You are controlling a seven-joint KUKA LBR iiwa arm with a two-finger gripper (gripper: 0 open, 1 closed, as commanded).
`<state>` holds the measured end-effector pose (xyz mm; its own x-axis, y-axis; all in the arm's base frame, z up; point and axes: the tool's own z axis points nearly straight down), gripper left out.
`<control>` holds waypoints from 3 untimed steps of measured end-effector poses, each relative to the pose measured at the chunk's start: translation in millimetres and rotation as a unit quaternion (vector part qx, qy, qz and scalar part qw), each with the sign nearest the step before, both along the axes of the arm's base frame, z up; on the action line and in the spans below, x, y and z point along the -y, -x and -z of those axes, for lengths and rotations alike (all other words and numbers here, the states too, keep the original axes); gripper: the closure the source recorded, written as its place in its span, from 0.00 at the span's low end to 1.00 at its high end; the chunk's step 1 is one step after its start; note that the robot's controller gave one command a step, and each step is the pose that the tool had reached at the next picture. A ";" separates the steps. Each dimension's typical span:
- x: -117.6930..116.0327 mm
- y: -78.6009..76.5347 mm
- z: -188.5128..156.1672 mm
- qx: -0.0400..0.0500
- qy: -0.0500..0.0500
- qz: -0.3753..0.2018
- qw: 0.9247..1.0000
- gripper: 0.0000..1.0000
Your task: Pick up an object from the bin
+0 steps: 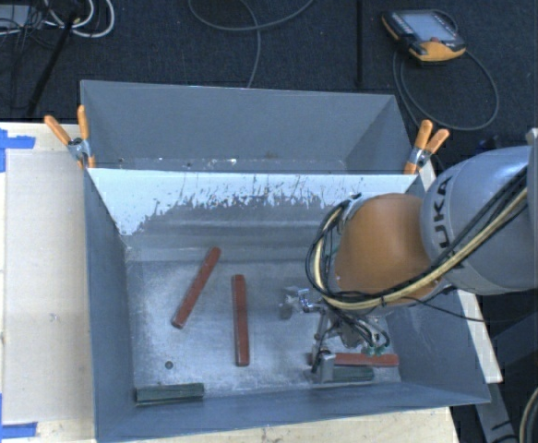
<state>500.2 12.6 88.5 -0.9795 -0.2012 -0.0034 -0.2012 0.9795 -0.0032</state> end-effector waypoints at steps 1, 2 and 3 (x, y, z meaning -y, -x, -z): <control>22.2 12.2 -22.5 -0.008 -0.003 -0.037 0.999 0.00; 79.2 -2.5 16.9 -0.001 -0.001 -0.076 0.997 1.00; 79.2 -2.5 16.9 -0.001 -0.001 -0.076 0.997 1.00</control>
Offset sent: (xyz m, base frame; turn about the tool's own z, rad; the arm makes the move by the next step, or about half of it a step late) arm 0.0013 -0.0785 -0.0185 -0.1575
